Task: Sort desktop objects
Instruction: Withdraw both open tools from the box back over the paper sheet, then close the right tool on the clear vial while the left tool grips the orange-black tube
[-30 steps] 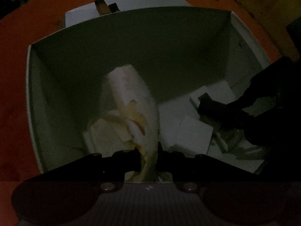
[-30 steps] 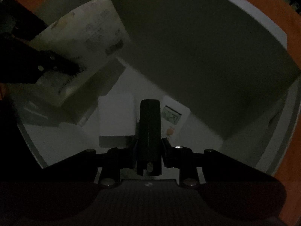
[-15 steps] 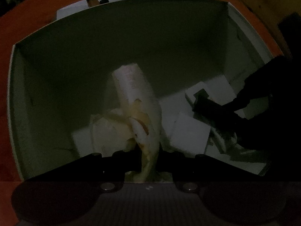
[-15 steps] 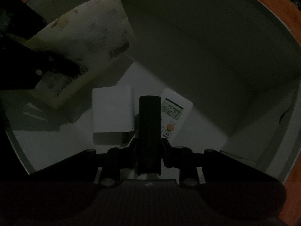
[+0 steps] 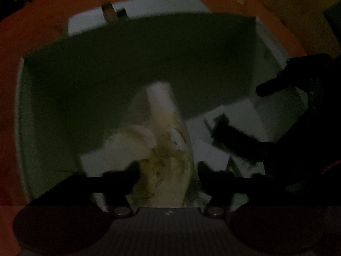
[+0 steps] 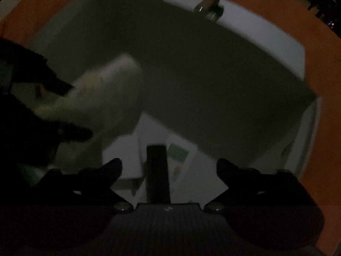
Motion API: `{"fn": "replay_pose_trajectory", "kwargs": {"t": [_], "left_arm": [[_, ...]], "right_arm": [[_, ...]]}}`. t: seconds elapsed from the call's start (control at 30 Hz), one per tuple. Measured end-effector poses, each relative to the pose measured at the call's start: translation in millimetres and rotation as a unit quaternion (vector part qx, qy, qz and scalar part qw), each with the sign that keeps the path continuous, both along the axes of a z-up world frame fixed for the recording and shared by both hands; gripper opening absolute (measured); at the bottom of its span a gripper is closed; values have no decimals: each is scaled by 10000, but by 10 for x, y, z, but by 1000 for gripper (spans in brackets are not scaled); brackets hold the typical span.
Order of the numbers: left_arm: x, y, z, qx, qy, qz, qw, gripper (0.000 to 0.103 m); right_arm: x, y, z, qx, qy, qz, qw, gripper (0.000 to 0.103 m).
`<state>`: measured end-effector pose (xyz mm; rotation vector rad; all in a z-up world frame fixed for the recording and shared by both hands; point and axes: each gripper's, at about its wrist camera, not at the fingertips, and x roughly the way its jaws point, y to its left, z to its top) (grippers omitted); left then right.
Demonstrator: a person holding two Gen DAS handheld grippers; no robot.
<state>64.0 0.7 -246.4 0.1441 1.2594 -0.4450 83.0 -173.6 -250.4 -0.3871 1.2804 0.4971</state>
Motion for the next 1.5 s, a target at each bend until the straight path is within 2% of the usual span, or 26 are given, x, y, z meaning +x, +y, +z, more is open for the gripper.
{"fn": "replay_pose_trajectory", "kwargs": {"t": [0.07, 0.13, 0.17, 0.2, 0.37, 0.6, 0.67, 0.8, 0.9, 1.03, 1.1, 1.23, 1.3, 1.37, 1.43, 1.5], "left_arm": [[33, 26, 104, -9, -66, 115, 9999, 73], [94, 76, 210, -90, -96, 291, 9995, 86], [127, 103, 269, -158, -141, 389, 9990, 97], [162, 124, 331, -219, -216, 464, 9984, 99], [407, 205, 651, -337, -660, 663, 9950, 99], [927, 432, 1022, -387, -1178, 1336, 9832, 99], [1104, 515, 1071, -377, -1332, 1637, 9767, 99], [1478, 577, 1050, -421, -1333, 1860, 9726, 96], [1756, 562, 969, -555, -1161, 1957, 9722, 94], [2043, 427, 787, -494, -1034, 1954, 9740, 92], [2146, 366, 694, -416, -936, 1959, 9753, 80], [2336, 357, 576, -597, -742, 2167, 9716, 80], [2408, 319, 495, -475, -720, 2154, 9727, 79], [2467, 303, 407, -306, -726, 2191, 9725, 79], [2516, 341, 322, -278, -649, 2330, 9699, 78], [2551, 402, 273, -327, -553, 2491, 9663, 77]], "right_arm": [[29, -19, 142, 73, -181, 6, 9998, 103], [47, -24, 261, 123, -305, -17, 9995, 103], [76, -47, 314, 171, -295, -105, 9994, 103], [102, -80, 384, 283, -270, -236, 9990, 103], [385, -264, 563, 813, -103, -905, 9925, 103], [824, -370, 979, 1034, -663, -1238, 9847, 103], [980, -400, 1034, 1118, -678, -1311, 9827, 103], [1290, -411, 1039, 1203, -745, -1429, 9796, 102], [1488, -391, 974, 1227, -879, -1482, 9774, 99], [1753, -329, 804, 1422, -611, -1492, 9766, 87], [1862, -295, 683, 1508, -445, -1535, 9756, 81], [2071, -248, 387, 1696, -132, -1676, 9711, 67], [2176, -205, 223, 1607, -3, -1760, 9712, 64], [2269, -182, 78, 1497, 76, -1836, 9715, 57], [2350, -160, -58, 1406, 181, -1954, 9704, 56], [2407, -92, -174, 1283, 339, -1924, 9723, 49]]}}
